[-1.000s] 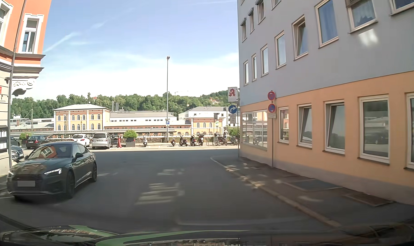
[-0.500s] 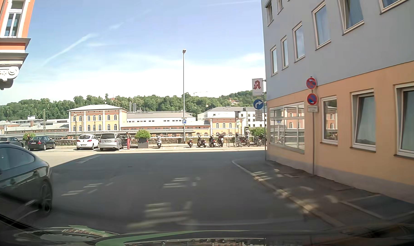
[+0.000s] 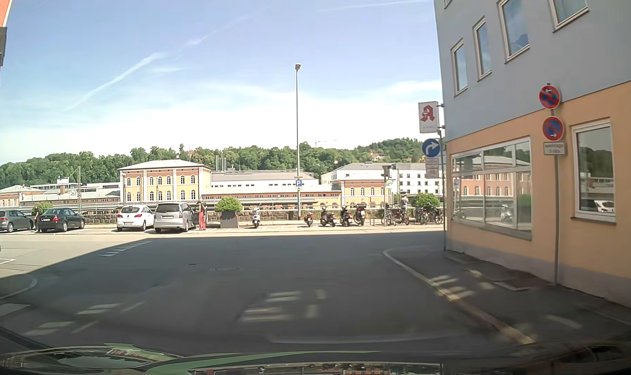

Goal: Follow the waypoints while adhering to traffic rules and regulations

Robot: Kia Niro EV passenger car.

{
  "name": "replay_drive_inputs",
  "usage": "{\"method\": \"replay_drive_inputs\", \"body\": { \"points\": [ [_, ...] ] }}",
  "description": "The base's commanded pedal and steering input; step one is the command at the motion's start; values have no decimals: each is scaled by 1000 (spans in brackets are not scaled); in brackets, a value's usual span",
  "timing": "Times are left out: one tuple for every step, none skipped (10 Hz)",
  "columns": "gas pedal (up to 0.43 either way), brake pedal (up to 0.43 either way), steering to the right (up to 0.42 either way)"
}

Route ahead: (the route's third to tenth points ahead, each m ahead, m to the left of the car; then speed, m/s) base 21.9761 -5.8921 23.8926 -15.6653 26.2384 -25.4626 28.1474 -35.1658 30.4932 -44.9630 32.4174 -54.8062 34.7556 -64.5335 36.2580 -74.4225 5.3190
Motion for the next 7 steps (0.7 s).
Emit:
{"method": "replay_drive_inputs", "body": {
  "points": [
    [0,171,-55],
    [0,177,-55],
    [0,177,-53],
    [0,183,-50],
    [0,183,-47],
    [0,189,-45],
    [0,189,-42]
  ]
}}
